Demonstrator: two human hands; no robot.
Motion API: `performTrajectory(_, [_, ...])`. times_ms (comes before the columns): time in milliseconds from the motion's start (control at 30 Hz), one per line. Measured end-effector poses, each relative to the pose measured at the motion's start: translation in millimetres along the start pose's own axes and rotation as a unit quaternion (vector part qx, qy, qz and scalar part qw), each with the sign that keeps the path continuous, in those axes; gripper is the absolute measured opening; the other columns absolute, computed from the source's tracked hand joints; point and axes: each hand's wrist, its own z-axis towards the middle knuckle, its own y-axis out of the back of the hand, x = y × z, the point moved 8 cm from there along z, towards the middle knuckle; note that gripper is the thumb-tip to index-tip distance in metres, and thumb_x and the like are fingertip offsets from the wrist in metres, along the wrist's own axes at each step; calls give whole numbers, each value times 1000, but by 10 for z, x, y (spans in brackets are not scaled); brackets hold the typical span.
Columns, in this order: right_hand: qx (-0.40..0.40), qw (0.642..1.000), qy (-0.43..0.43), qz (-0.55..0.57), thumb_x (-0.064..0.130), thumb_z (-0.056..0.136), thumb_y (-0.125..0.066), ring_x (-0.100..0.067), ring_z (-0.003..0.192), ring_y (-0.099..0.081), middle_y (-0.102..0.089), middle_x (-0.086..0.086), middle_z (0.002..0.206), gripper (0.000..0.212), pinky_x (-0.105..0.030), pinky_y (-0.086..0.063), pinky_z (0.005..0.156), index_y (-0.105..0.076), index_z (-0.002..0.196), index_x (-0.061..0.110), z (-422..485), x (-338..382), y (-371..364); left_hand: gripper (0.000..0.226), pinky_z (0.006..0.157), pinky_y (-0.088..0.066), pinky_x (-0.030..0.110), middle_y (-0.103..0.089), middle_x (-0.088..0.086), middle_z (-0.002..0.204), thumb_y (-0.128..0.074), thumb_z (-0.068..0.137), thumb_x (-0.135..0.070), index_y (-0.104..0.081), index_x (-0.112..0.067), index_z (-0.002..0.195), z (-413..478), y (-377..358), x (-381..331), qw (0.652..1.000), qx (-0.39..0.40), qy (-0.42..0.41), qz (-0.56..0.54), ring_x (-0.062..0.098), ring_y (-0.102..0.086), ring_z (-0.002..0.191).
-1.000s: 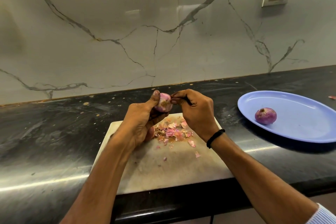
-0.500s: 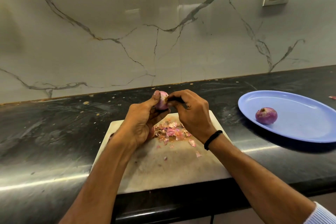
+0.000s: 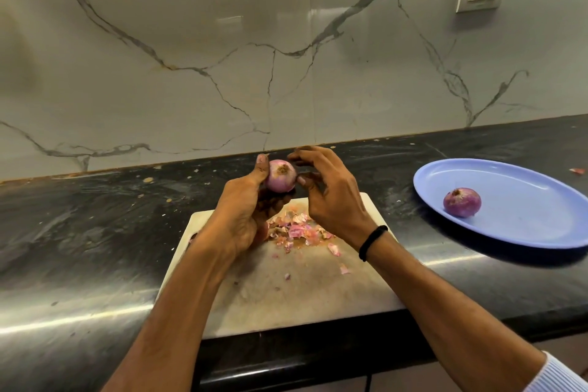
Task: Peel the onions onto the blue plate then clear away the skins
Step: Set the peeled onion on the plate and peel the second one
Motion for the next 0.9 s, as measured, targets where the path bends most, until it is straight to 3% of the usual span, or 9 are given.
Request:
performTrajectory(67, [39,998,-12,44,1,84,-69,-22,116,-60,-56,-12,129,43,-29,-55,97,-57,126,4,-9,5,-61,52,60,-56,26,-74,16,83,-55,92,-55,-68,-5,99,24,63,-41,999,-26,-20,41,18,-68,62])
performTrajectory(233, [52,998,-3,42,12,79,-82,-15,104,-61,-62,-12,117,49,-12,-49,93,-57,120,2,-29,57,-118,58,65,-53,28,-70,10,69,-55,89,-61,-70,-5,89,27,103,-94,992,-44,-55,105,17,-62,61])
performTrajectory(333, [42,998,-5,36,12,79,-82,-13,100,-61,-64,-9,114,46,-10,-48,91,-58,117,2,-22,60,-84,55,77,-57,30,-74,12,82,-54,88,-59,-72,-7,90,24,75,-142,985,-25,-91,141,20,-70,76])
performTrajectory(400, [36,999,-7,40,14,79,-82,-14,99,-62,-64,-8,112,45,-10,-49,91,-58,115,2,-19,56,-60,48,81,-58,28,-76,11,90,-55,90,-52,-74,-8,93,11,26,-152,985,5,-106,139,20,-73,86])
performTrajectory(500, [34,999,-7,35,17,79,-83,-17,99,-64,-64,-8,111,46,-12,-51,90,-58,115,2,-9,30,-43,39,76,-59,23,-77,7,86,-56,94,-43,-75,-8,90,-16,-23,-171,983,33,-127,128,17,-74,84])
performTrajectory(667, [35,999,-1,12,20,80,-82,-20,99,-64,-64,-11,112,47,-16,-53,89,-59,118,2,-17,3,-42,34,80,-59,26,-77,6,86,-58,93,-39,-75,-11,89,3,-25,-156,984,34,-123,126,18,-74,86])
performTrajectory(800, [18,1000,17,-12,13,84,-77,-21,88,-64,-66,-11,100,23,-22,-57,80,-62,97,2,-29,-1,-7,31,70,-61,25,-76,9,79,-61,94,-32,-73,-5,88,7,-35,-146,991,34,-107,74,19,-75,74])
performTrajectory(900, [18,1000,3,5,9,85,-76,-20,90,-63,-66,-11,101,20,-19,-56,83,-62,96,2,-34,-14,-18,31,77,-61,28,-77,11,82,-62,93,-31,-73,-3,91,13,-38,-157,991,34,-110,68,21,-75,77])
